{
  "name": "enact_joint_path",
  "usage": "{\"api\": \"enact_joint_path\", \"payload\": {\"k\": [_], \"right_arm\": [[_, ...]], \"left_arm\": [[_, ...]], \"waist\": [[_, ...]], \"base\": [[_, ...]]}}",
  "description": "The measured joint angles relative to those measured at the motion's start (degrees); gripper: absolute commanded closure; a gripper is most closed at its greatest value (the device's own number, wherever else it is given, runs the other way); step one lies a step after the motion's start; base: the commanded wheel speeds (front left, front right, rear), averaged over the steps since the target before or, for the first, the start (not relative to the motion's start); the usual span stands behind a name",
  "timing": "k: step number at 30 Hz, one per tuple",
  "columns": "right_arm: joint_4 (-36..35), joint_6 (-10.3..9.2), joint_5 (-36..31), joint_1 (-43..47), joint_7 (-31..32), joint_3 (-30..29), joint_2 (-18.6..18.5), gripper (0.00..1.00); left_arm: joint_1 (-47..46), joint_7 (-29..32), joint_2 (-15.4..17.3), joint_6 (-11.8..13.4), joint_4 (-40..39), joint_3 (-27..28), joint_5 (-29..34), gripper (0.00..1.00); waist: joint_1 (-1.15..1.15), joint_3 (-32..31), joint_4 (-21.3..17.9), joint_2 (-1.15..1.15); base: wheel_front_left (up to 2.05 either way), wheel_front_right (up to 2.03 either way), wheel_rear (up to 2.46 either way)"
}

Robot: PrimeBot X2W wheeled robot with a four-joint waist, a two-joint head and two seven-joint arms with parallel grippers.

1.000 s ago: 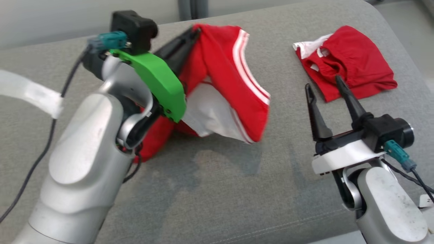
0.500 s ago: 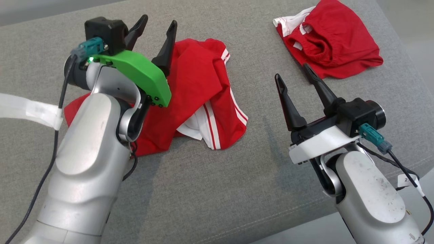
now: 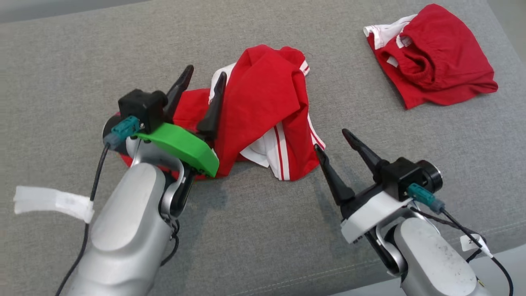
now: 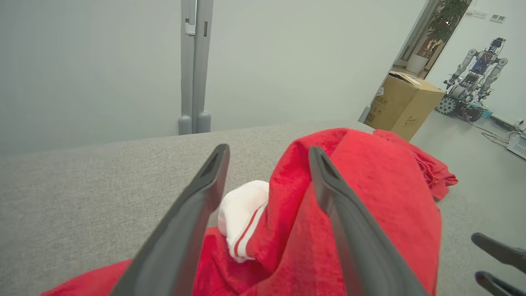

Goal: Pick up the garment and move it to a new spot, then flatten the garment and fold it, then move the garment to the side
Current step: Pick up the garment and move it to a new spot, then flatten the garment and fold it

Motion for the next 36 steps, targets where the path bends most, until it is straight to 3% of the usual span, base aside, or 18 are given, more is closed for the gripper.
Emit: {"api": "enact_joint_path", "payload": {"k": [7, 15, 23, 27, 30, 31, 32, 33, 35, 36], "right_arm": [[2.2, 2.05, -0.5, 0.5, 0.0, 3.6, -0.1, 0.00], [7.6, 3.39, -4.2, -2.0, 1.9, 7.9, -1.3, 0.00], [14.2, 3.37, -8.2, -7.0, 5.2, 8.4, -4.1, 0.00], [17.0, 1.49, -10.9, -8.4, 6.7, 7.7, -6.2, 0.00], [18.6, 1.41, -11.0, -8.8, 7.2, 7.6, -5.8, 0.00], [19.1, 1.41, -11.0, -9.1, 7.2, 7.8, -5.5, 0.04], [19.5, 1.42, -11.1, -9.4, 7.2, 8.2, -5.0, 0.46], [19.9, 1.41, -11.2, -9.8, 7.2, 8.4, -4.7, 0.56], [20.4, 1.38, -11.2, -10.2, 7.2, 8.4, -4.5, 0.96], [20.6, 1.34, -11.2, -10.3, 7.1, 8.4, -4.5, 1.00]], "left_arm": [[6.7, -5.1, 0.0, 0.1, -1.0, -0.4, -1.7, 0.00], [13.5, -5.2, 0.0, 1.9, -3.5, 1.4, -4.8, 0.00], [15.9, -5.5, 0.0, 2.7, -6.8, 1.9, -6.4, 0.00], [16.2, -5.7, 0.0, 2.6, -7.8, 0.3, -8.7, 0.00], [17.1, -5.7, -0.1, 2.6, -8.8, 0.5, -8.9, 0.00], [17.3, -5.7, -0.1, 2.6, -9.2, 0.7, -8.9, 0.00], [17.4, -5.7, -0.1, 2.6, -9.6, 1.3, -8.9, 0.00], [17.5, -5.7, 0.0, 2.7, -10.0, 1.9, -8.9, 0.00], [17.7, -5.7, 0.0, 2.7, -11.0, 2.4, -8.8, 0.00], [17.9, -5.7, 0.0, 2.7, -11.3, 2.6, -8.8, 0.00]], "waist": [[0.00, -1.5, 3.3, 0.00], [0.00, -2.9, 8.9, 0.00], [0.00, -3.3, 15.7, 0.00], [0.00, -3.2, 18.8, 0.00], [0.00, -3.1, 21.0, 0.00], [0.00, -3.0, 21.6, 0.00], [0.00, -2.9, 22.2, 0.00], [0.00, -2.8, 22.6, 0.00], [0.00, -2.7, 23.4, 0.00], [0.00, -2.6, 23.6, 0.00]], "base": [[0.00, 0.00, 0.00], [0.00, 0.00, 0.00], [0.00, 0.00, 0.00], [0.00, 0.00, 0.00], [0.00, 0.00, 0.00], [0.00, 0.00, 0.00], [0.00, 0.00, 0.00], [0.00, 0.00, 0.00], [0.00, 0.00, 0.00], [0.00, 0.00, 0.00]]}}
